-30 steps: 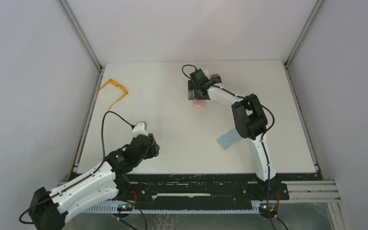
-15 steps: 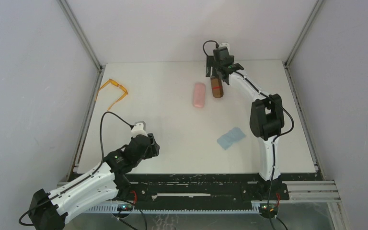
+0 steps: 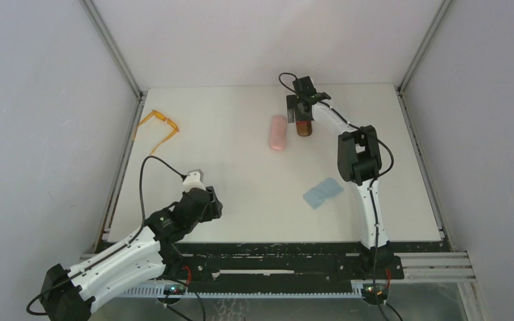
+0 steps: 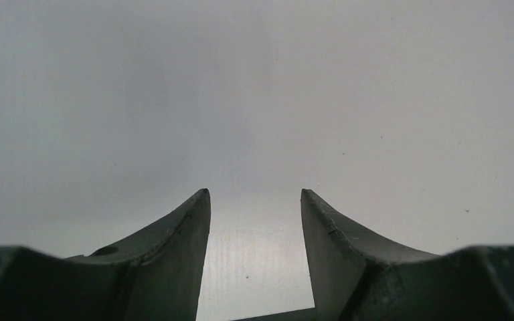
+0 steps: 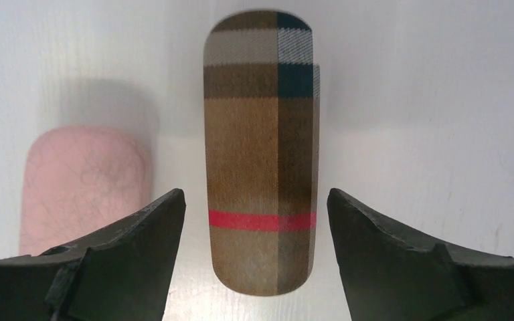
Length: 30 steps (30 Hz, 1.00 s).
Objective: Organize the sunglasses
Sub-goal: Pick up the sunglasses case from the center of the board.
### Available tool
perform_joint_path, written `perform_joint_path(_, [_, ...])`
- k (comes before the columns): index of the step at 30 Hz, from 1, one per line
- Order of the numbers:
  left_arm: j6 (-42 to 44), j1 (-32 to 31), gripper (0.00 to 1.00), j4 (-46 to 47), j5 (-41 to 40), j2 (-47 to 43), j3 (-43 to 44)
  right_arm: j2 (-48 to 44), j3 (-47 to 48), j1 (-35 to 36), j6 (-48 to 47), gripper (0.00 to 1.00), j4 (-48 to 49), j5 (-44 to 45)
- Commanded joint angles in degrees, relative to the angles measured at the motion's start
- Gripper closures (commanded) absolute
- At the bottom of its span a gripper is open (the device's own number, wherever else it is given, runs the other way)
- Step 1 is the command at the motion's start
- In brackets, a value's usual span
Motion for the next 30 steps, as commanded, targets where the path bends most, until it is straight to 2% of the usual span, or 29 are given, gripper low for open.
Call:
perform_joint_path(1, [0.17, 0.57, 0.43, 0.7, -0.99, -0.13, 4.3, 2.02, 5.66, -0.8, -0.57, 0.24, -1.38, -1.21])
perform_joint_path(5, [0.09, 0.57, 0.43, 0.69, -0.9, -0.09, 4.35, 3.17, 6.48, -1.03, -0.46, 0.3, -1.9, -1.17])
perform_joint_path(15, [0.04, 0.63, 0.43, 0.82, -0.68, 0.47, 4.45, 3.57, 6.5, -1.82, -0.72, 0.31, -2.45, -2.28])
perform_joint_path(22, [-0.09, 0.74, 0.43, 0.74, -0.51, 0.44, 4.48, 3.46, 6.0, -2.13, -0.27, 0.47, -2.85, -3.32])
perform_joint_path(30, [0.16, 0.83, 0.44, 0.7, 0.23, -0.45, 5.21, -3.84, 0.36, -2.13, -1.36, 0.56, 0.96, -1.69])
